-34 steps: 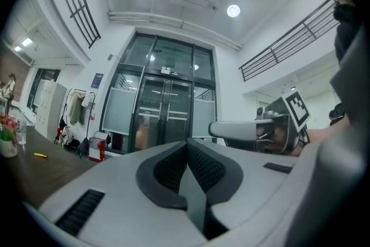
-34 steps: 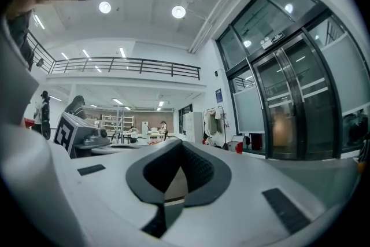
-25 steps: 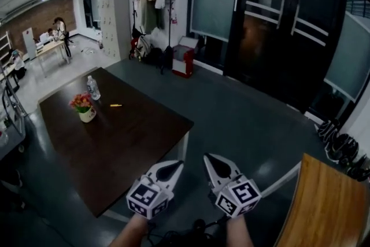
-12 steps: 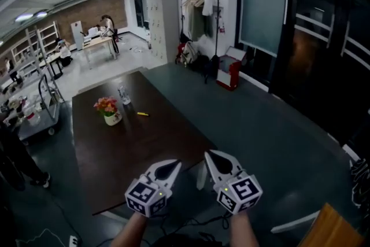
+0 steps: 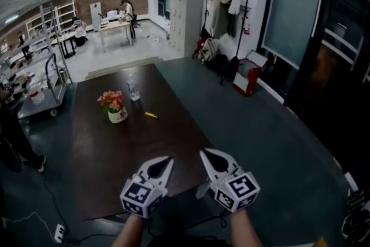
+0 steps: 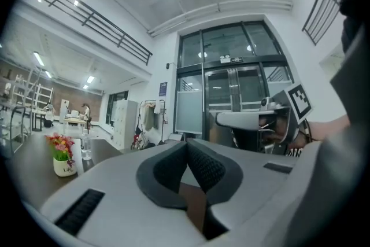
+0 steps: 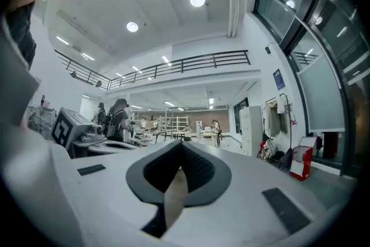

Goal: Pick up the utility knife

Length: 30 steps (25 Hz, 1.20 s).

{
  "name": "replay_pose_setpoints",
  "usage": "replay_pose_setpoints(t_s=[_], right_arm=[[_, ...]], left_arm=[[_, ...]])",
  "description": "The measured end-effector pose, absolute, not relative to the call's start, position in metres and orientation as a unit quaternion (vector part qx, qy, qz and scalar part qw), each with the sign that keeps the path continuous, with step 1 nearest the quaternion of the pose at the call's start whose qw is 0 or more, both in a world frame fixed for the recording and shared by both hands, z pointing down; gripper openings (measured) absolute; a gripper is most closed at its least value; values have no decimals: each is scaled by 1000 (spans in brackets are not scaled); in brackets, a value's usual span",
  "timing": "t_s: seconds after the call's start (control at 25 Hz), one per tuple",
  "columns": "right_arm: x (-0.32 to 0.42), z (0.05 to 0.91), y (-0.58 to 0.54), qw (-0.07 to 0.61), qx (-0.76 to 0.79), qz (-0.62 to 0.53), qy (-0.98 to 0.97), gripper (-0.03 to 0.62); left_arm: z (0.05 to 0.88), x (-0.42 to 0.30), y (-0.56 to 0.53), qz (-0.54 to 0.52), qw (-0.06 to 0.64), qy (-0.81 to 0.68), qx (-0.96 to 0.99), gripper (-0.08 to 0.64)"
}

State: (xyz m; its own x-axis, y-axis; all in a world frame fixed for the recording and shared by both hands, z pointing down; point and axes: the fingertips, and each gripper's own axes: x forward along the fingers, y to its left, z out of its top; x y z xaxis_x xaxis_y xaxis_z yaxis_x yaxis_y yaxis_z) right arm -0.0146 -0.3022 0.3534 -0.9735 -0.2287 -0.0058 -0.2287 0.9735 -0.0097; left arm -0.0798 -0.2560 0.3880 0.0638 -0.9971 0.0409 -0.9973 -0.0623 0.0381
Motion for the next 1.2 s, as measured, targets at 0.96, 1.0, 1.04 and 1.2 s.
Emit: replay_pose_setpoints(t_s=[0.96,1.0,1.04,1.2], right_arm=[[-276,412,-454,-87,2,19,996,3],[-284,419,-463,-93,8,19,995,3],[-291,426,-474,-98,14,19,995,3],[-326,463,-508,-125,18,25,992,3]], left_arm=[[440,-304,-398,-22,78,-787,611,0],[446,-309,-405,-20,83,-793,603,0],[452,-315,-412,-18,90,-799,594,0],[475,-339,-431,-13,124,-822,556,0]])
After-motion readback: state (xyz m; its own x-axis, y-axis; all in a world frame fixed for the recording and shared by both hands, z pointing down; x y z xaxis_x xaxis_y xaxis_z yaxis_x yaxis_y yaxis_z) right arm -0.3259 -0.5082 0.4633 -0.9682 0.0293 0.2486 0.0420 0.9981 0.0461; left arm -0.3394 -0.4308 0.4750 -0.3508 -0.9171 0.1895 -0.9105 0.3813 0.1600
